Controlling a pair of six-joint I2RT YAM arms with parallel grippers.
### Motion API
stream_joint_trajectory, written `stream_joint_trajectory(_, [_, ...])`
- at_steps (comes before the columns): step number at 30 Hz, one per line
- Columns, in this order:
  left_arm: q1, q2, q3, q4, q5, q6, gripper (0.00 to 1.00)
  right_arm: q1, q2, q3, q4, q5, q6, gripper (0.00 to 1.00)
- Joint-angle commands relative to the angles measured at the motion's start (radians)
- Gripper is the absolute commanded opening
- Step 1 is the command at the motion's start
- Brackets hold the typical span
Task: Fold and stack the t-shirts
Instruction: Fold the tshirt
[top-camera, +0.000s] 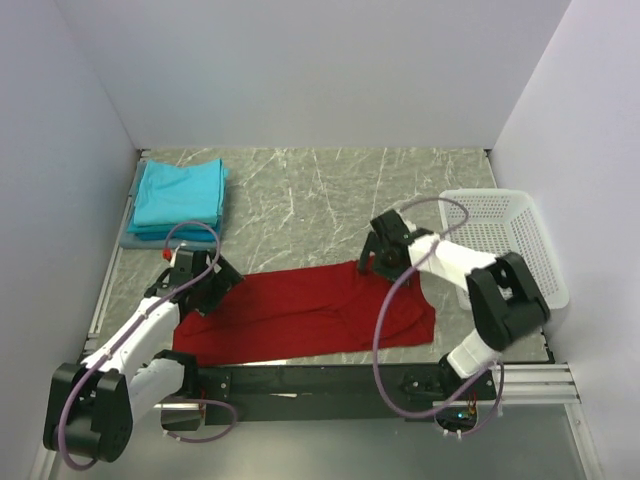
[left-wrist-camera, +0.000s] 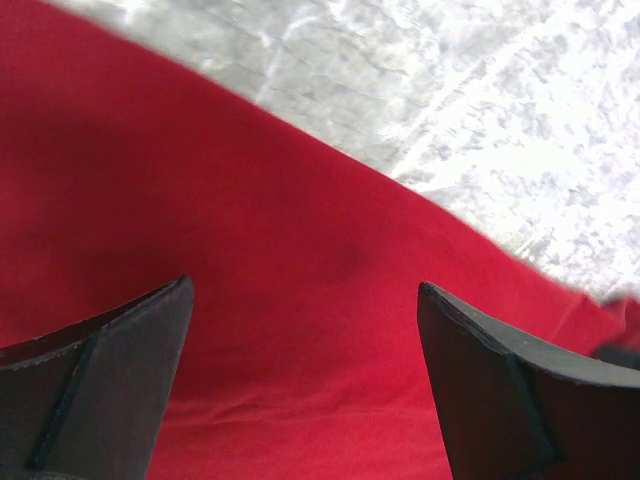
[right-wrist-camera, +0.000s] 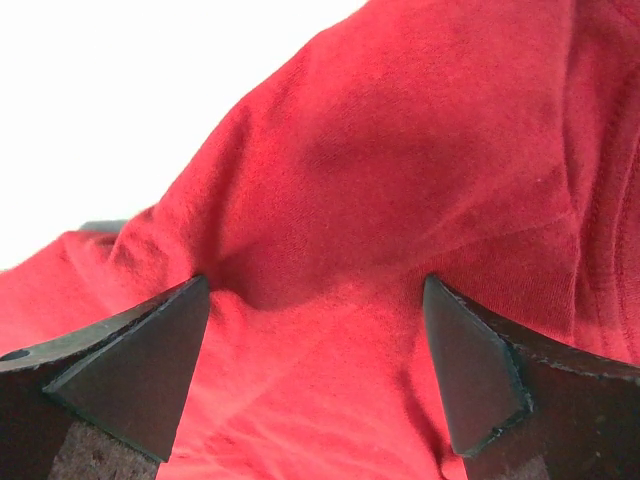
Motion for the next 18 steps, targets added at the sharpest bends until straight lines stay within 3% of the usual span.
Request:
stream_joint_trajectory(1, [-0.005, 0.016, -0.006, 0.097, 0.055, 0.025, 0.99, -0.033, 0.151, 0.111, 0.106, -0.078, -0.095, 0.93])
stream_joint_trajectory(9, [-0.028, 0.076, -0.003, 0.177, 0.095, -0.061, 0.99, -0.112, 0.493, 0.616, -0.012, -0.044, -0.236, 0.93])
stream_joint_trajectory(12, [-0.048, 0.085, -0.025, 0.237, 0.108, -0.106, 1.00, -0.121, 0.651, 0.867, -0.130, -0.121, -0.276, 0.93])
stream_joint_trajectory(17, [-0.120, 0.112, 0.000, 0.188, 0.068, -0.138, 0.99, -0.119, 0.899, 1.280, -0.284, -0.230, -0.320, 0.92])
stream_joint_trajectory(18, [-0.136, 0.112, -0.003, 0.194, 0.069, -0.138, 0.99, -0.119, 0.923, 1.280, -0.291, -0.243, -0.317, 0.92])
